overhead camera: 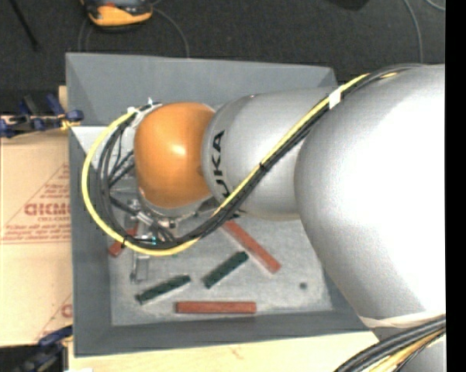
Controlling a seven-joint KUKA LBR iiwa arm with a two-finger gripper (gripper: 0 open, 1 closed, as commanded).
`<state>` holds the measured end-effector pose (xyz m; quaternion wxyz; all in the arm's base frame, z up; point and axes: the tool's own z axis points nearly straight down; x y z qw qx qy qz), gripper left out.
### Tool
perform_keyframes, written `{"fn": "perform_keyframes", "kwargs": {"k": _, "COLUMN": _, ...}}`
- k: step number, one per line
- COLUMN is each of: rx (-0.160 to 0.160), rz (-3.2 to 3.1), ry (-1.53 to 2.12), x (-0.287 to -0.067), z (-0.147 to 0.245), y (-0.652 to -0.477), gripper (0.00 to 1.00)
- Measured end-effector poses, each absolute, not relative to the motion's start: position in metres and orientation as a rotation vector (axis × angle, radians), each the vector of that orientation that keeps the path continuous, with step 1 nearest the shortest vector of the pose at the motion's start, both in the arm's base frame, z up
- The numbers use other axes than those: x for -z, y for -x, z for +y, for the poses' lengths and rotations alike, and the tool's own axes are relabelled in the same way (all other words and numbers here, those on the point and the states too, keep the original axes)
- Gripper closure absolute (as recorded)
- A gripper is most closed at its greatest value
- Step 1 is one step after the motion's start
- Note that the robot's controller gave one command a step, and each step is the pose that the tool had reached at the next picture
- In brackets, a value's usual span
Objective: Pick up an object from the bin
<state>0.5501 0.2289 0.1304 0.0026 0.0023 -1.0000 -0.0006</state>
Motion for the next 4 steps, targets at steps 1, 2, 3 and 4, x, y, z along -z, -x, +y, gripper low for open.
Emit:
{"fn": "perform_keyframes", "kwargs": {"k": 1, "rx": 0.005, "rz": -3.144, "ry": -0.001, "x": -0.135, "z": 0.228, "y": -0.552, "gripper": 0.00}}
{"fn": "perform_keyframes", "kwargs": {"k": 2, "rx": 0.002, "rz": -3.128, "ry": -0.343, "x": -0.125, "z": 0.204, "y": -0.592, "gripper": 0.00}}
{"fn": "perform_keyframes", "kwargs": {"k": 3, "rx": 0.000, "rz": -3.102, "ry": -0.539, "x": -0.138, "z": 0.199, "y": -0.608, "gripper": 0.00}}
{"fn": "perform_keyframes", "kwargs": {"k": 4, "rx": -0.002, "rz": -3.084, "ry": -0.616, "x": -0.138, "z": 0.195, "y": -0.607, "gripper": 0.00}}
